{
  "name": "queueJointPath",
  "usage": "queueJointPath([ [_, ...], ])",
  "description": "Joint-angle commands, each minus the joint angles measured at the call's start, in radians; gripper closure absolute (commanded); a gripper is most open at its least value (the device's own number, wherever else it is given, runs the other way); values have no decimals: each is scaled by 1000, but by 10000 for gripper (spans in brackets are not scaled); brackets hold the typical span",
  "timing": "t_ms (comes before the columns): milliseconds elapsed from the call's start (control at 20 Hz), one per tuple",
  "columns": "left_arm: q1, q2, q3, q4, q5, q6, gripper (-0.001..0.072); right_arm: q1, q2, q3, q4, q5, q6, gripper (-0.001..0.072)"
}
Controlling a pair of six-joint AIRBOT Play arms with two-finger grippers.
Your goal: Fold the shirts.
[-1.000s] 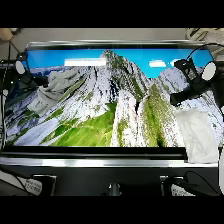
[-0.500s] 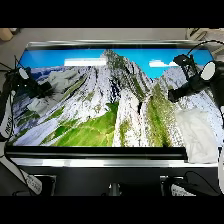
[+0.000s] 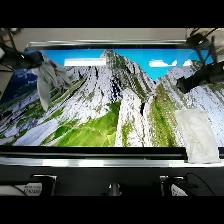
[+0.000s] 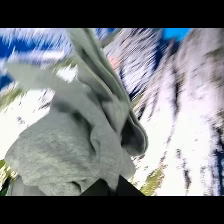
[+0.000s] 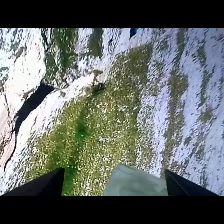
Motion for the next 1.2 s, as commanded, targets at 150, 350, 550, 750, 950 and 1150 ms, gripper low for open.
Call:
queueJointPath([
  [150, -394, 441, 7, 48, 147, -47, 683, 0, 245, 145, -50, -37, -23, 39],
  [350, -606, 426, -47, 235, 153, -133, 683, 0, 383, 145, -66, -37, -23, 39],
  [550, -678, 347, -320, 251, 153, -225, 682, 0, 400, 145, -82, 95, -23, 39],
  [750, -744, 231, -669, 133, 221, -380, 683, 0, 288, 141, -71, 343, -18, 40],
  [950, -787, 111, -817, -96, 362, -359, 682, 0, 109, 133, -7, 409, -18, 40],
  [1150, -713, 129, -742, -122, 258, -232, 230, 0, -56, 133, 124, 380, -19, 40],
])
